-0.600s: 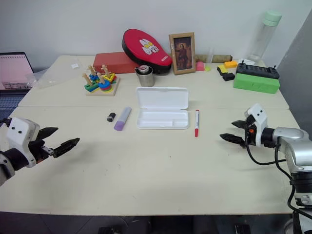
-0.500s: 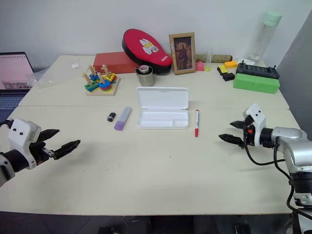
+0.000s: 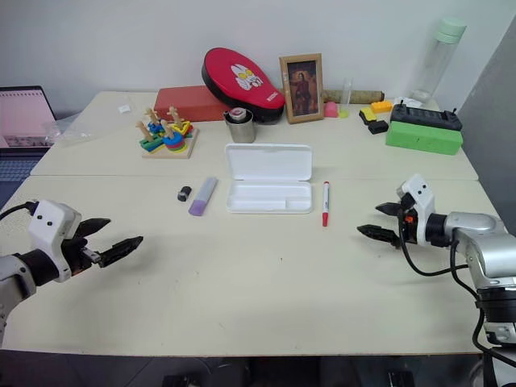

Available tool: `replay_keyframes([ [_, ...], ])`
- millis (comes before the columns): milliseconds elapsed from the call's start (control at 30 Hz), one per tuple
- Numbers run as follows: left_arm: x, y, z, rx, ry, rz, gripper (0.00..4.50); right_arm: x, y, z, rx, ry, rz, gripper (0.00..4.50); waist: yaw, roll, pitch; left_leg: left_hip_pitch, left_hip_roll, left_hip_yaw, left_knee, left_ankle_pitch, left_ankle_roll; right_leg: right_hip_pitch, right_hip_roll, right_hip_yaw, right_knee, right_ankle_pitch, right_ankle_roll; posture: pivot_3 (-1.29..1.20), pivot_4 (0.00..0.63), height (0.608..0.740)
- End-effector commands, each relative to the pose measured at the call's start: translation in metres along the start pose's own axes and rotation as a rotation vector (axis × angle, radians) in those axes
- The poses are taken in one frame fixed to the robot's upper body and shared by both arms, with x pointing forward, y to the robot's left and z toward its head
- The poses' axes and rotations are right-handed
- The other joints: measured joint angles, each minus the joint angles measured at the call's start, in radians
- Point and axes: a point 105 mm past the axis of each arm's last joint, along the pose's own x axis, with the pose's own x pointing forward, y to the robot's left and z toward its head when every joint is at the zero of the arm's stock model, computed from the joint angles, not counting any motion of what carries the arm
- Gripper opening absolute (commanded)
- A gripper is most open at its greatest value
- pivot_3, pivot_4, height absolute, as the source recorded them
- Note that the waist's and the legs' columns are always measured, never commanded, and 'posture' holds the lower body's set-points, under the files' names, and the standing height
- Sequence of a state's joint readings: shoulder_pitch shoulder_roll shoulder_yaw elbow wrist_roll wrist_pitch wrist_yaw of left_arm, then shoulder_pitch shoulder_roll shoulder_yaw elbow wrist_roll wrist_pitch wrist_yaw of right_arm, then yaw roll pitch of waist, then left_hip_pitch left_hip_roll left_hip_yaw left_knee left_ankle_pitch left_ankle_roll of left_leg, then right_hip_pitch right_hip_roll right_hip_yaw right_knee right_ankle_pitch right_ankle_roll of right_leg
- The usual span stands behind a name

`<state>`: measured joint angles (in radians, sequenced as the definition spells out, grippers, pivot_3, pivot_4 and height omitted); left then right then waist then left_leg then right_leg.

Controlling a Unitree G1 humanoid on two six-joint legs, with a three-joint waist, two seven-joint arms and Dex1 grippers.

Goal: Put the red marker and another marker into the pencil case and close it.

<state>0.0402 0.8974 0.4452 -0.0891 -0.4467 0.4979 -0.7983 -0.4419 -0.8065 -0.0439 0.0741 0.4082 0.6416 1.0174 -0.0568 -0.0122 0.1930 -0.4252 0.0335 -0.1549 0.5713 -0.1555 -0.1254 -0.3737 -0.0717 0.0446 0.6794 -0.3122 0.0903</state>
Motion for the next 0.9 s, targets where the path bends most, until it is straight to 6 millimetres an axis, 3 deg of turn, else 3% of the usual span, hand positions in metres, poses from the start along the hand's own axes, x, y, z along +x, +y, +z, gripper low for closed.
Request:
replay_keyframes([
  [33, -0.001, -0.008, 0.005, 0.034, -0.001, -0.035, 4.50, -0.005, 0.000, 0.016, -0.041, -0.041, -0.007, 4.49, 0.000, 0.000, 0.000, 0.000, 0.000, 0.000, 0.000, 0.000, 0.000, 0.000, 0.000, 0.000, 0.000, 0.000, 0.000, 0.00, 0.150, 0.740],
  [233, 0.000, -0.009, 0.006, 0.033, -0.005, -0.041, 4.50, -0.002, -0.004, 0.013, -0.040, -0.040, -0.023, 4.49, 0.000, 0.000, 0.000, 0.000, 0.000, 0.000, 0.000, 0.000, 0.000, 0.000, 0.000, 0.000, 0.000, 0.000, 0.000, 0.00, 0.150, 0.740],
  [467, 0.002, -0.014, 0.011, 0.028, -0.027, -0.082, 4.50, 0.006, 0.009, 0.028, -0.069, -0.073, 0.064, 4.49, -0.001, 0.000, 0.000, 0.000, 0.000, 0.000, 0.000, 0.000, 0.000, 0.000, 0.000, 0.000, 0.000, 0.000, 0.000, 0.00, 0.150, 0.740],
  [733, 0.039, -0.083, 0.029, 0.063, -0.119, -0.331, 4.50, 0.076, 0.054, 0.073, -0.273, -0.103, 0.341, 4.49, -0.007, 0.000, 0.000, 0.000, 0.000, 0.000, 0.001, 0.000, 0.000, 0.000, 0.000, 0.000, 0.001, 0.001, 0.000, 0.00, 0.150, 0.740],
  [900, 0.059, -0.117, 0.051, 0.088, -0.198, -0.435, 4.50, 0.118, 0.064, 0.070, -0.362, -0.046, 0.396, 4.49, 0.003, 0.000, 0.000, 0.000, 0.000, -0.001, 0.001, 0.000, 0.000, 0.001, 0.000, -0.001, 0.000, 0.001, 0.000, 0.00, 0.150, 0.740],
])
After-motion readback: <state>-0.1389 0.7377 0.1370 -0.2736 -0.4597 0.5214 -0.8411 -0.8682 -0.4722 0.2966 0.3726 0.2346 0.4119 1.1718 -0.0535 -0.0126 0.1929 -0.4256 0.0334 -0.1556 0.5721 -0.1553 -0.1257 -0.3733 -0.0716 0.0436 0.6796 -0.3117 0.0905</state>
